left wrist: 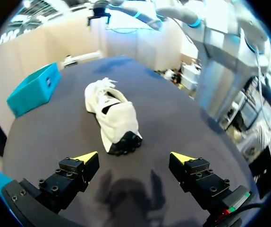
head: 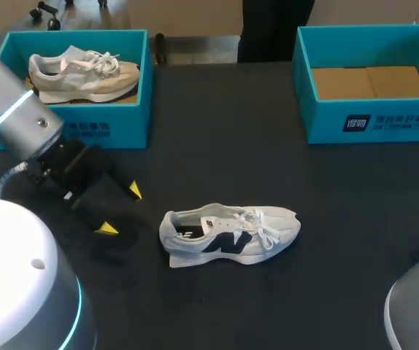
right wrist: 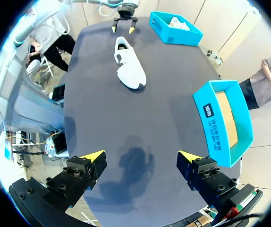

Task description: Take the shoe out of the shoebox, open the shoe tongue, remove and reinsert the insole, then place the shoe into the shoebox

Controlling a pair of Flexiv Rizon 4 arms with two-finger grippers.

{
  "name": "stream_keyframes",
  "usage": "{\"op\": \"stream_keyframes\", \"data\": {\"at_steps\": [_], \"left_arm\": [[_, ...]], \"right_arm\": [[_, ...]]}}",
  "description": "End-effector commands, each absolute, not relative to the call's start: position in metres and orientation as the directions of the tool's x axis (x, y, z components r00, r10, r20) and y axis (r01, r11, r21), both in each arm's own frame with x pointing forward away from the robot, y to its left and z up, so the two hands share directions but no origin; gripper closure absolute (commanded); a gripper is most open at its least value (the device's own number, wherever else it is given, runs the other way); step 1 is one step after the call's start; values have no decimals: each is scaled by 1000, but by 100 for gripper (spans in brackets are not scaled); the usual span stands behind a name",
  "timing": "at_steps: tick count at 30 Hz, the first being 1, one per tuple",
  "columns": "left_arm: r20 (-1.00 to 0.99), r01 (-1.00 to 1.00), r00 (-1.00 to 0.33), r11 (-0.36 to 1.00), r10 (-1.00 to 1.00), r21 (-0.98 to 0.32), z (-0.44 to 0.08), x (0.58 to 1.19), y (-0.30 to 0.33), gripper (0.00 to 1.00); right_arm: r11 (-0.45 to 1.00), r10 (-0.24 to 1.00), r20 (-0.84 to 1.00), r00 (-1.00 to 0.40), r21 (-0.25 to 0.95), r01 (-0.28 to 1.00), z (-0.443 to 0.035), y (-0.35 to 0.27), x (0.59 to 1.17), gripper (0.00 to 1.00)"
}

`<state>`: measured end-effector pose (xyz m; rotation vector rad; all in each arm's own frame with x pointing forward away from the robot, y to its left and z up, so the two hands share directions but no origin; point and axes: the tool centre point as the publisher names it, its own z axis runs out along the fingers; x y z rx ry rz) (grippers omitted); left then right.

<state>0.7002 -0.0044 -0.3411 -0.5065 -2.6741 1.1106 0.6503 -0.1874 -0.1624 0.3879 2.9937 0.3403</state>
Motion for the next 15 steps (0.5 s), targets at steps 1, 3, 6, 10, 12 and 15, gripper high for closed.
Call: {"op": "stream_keyframes", "data": {"at_steps": [1, 3, 6, 10, 12, 15], "left_arm": [[51, 173, -948, 644, 313, -745, -351, 698, -4, 0], [62, 139, -958, 640, 281, -756, -353, 697, -6, 0], [65, 128, -964, 667, 257, -734, -359, 693, -8, 0], [67, 111, -970, 666, 235, -738, -362, 691, -10, 0], [84, 69, -976, 649, 201, -758, -363, 690, -11, 0], [108, 7, -983, 614, 150, -789, -364, 689, -11, 0]], "right_arm": [[943, 262, -70, -962, 230, 240, -163, -187, 652, 0], [943, 262, -70, -962, 230, 240, -163, -187, 652, 0], [943, 262, -70, -962, 230, 240, -163, -187, 652, 0], [943, 262, -70, -962, 230, 240, -163, -187, 652, 0], [943, 262, -70, -962, 230, 240, -163, -187, 652, 0], [943, 262, -70, -962, 230, 240, -163, -187, 652, 0]]}}
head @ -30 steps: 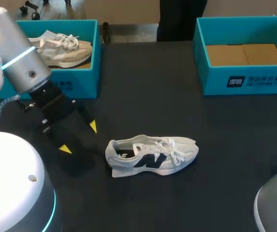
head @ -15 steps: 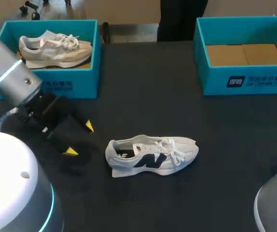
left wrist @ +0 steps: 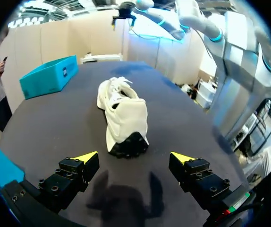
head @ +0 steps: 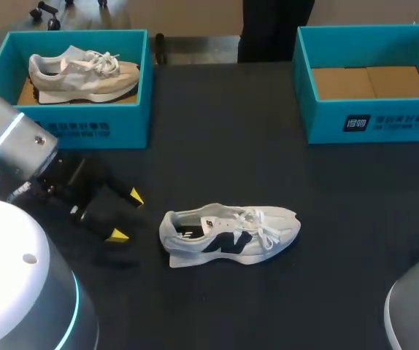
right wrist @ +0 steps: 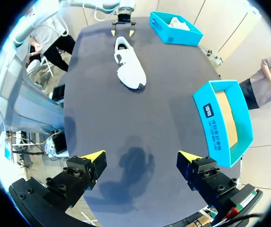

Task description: Take the shoe out of the shoebox, open the shoe tongue, remove and reinsert the insole, then place the shoe into the shoebox

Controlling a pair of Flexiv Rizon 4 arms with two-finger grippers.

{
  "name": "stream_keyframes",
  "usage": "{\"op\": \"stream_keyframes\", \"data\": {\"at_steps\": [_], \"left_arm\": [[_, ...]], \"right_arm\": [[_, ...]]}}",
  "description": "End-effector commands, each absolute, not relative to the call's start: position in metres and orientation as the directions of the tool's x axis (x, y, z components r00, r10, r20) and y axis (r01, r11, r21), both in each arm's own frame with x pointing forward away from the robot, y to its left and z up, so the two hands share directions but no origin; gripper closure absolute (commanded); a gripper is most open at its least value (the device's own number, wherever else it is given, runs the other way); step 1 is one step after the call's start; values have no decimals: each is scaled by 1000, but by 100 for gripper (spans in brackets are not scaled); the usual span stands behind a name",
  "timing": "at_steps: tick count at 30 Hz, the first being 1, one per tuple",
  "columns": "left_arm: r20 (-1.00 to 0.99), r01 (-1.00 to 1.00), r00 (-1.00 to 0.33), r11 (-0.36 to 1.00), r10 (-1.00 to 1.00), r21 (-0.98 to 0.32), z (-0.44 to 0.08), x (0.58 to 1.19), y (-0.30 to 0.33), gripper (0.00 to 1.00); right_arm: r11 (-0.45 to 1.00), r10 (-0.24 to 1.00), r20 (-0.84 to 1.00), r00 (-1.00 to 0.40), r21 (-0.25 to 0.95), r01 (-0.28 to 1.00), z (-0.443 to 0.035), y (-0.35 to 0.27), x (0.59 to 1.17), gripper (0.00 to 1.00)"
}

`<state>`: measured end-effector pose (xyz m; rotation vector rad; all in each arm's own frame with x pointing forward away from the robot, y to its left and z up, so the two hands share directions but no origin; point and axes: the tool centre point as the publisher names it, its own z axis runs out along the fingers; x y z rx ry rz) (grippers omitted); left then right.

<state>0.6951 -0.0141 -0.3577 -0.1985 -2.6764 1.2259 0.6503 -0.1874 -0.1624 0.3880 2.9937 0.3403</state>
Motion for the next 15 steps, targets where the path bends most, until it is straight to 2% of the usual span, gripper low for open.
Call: {"op": "stream_keyframes", "data": {"at_steps": [1, 15], "left_arm": [[104, 0, -985, 608, 136, -794, -364, 689, -10, 0], [105, -43, -991, 569, 76, -821, -372, 685, -7, 0]], "right_arm": [[943, 262, -70, -962, 230, 240, -163, -187, 652, 0], [943, 262, -70, -962, 230, 240, -163, -187, 652, 0]]}}
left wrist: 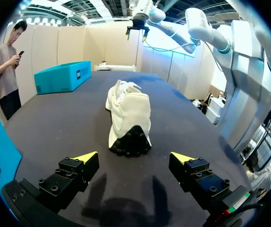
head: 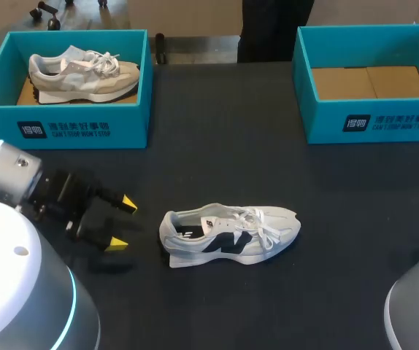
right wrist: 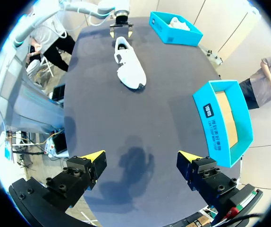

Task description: Take the shoe out of the shoebox, open the shoe tongue, remove and reinsert the insole, then place the shoe into the shoebox

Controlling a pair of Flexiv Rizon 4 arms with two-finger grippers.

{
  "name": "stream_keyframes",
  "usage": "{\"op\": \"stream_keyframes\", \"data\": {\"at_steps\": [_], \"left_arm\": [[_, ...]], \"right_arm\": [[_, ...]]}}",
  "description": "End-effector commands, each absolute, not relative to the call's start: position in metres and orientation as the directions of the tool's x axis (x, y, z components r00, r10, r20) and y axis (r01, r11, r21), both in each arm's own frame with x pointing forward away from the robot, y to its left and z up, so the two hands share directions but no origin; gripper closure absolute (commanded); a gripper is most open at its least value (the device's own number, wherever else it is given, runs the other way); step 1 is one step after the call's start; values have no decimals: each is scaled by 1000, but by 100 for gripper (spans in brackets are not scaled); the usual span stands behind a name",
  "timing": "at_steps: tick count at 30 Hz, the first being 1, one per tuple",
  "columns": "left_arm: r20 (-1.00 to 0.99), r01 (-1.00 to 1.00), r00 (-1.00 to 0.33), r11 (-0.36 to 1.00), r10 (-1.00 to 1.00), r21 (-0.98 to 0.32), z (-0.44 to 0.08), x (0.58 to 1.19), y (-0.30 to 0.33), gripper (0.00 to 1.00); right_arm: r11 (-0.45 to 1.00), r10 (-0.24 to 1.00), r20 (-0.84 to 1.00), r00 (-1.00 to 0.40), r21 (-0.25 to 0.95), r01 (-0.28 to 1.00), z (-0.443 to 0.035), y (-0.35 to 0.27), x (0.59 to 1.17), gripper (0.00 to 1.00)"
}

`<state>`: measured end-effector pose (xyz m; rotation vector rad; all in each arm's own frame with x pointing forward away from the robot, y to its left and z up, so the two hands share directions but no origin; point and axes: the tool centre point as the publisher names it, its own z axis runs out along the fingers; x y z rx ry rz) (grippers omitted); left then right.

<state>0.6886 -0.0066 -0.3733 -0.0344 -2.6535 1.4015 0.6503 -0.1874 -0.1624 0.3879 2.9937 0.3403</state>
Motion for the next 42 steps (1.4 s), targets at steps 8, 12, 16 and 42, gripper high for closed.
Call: {"op": "stream_keyframes", "data": {"at_steps": [8, 12, 16, 42], "left_arm": [[105, -43, -991, 569, 76, -821, -372, 685, -7, 0], [105, -43, -991, 569, 76, -821, -372, 685, -7, 0], [105, -43, -991, 569, 76, -821, -372, 685, -7, 0], [73, -58, -997, 354, 31, -934, -407, 681, -24, 0]], "right_arm": [[943, 262, -70, -962, 230, 240, -163, -187, 652, 0], [943, 262, -70, -962, 230, 240, -163, -187, 652, 0], [943, 262, -70, -962, 230, 240, -163, -187, 652, 0], [943, 262, -70, -962, 230, 240, -163, -187, 652, 0]]}}
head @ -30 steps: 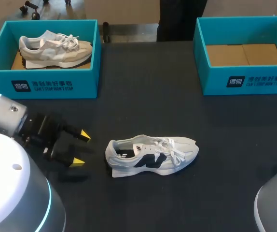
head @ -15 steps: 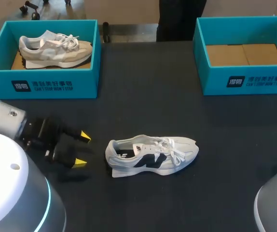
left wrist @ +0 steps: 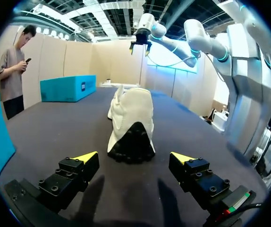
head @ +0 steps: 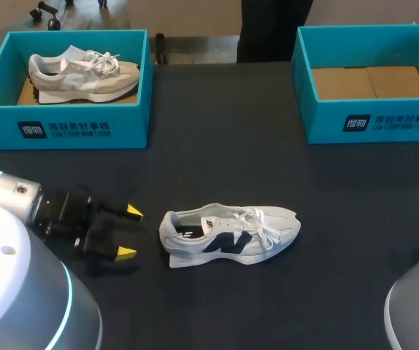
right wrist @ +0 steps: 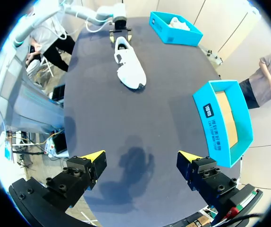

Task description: Take the shoe out of the shoebox, open the shoe tongue, remove and reinsert the insole, then place the shoe into the shoebox

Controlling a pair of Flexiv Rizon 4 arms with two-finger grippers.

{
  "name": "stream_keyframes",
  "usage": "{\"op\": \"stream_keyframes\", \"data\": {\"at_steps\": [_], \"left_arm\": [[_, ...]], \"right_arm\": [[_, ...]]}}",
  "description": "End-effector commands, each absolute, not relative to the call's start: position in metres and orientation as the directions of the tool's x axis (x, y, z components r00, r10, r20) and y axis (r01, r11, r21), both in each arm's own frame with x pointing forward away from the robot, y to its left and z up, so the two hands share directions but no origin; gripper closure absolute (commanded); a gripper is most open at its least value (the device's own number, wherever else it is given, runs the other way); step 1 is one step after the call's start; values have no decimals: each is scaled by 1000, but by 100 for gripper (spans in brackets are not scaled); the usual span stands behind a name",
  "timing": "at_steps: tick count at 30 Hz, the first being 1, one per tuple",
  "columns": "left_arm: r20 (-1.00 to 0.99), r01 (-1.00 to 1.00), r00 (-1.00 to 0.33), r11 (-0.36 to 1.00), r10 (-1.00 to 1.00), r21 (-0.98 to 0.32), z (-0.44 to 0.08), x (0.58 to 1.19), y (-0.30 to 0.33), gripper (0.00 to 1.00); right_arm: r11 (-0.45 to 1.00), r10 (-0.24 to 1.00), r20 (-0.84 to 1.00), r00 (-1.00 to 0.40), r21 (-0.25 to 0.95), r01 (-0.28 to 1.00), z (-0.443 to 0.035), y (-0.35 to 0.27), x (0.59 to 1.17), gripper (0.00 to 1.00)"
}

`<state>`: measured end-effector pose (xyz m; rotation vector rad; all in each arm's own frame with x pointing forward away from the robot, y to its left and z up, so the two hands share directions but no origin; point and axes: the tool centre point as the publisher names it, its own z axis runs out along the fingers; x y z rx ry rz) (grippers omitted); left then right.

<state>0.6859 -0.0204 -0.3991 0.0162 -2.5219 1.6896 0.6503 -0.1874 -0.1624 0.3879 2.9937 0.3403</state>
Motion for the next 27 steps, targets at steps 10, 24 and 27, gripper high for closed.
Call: {"op": "stream_keyframes", "data": {"at_steps": [10, 24, 27], "left_arm": [[62, -54, -998, 281, 19, -958, -410, 677, -37, 0], [72, -72, -997, 249, -8, -966, -405, 677, -65, 0], [75, -76, -997, 247, -14, -966, -405, 676, -71, 0]], "right_arm": [[943, 262, -70, -962, 230, 240, -163, -187, 652, 0], [943, 262, -70, -962, 230, 240, -163, -187, 652, 0], [943, 262, -70, -962, 230, 240, -163, -187, 652, 0]]}}
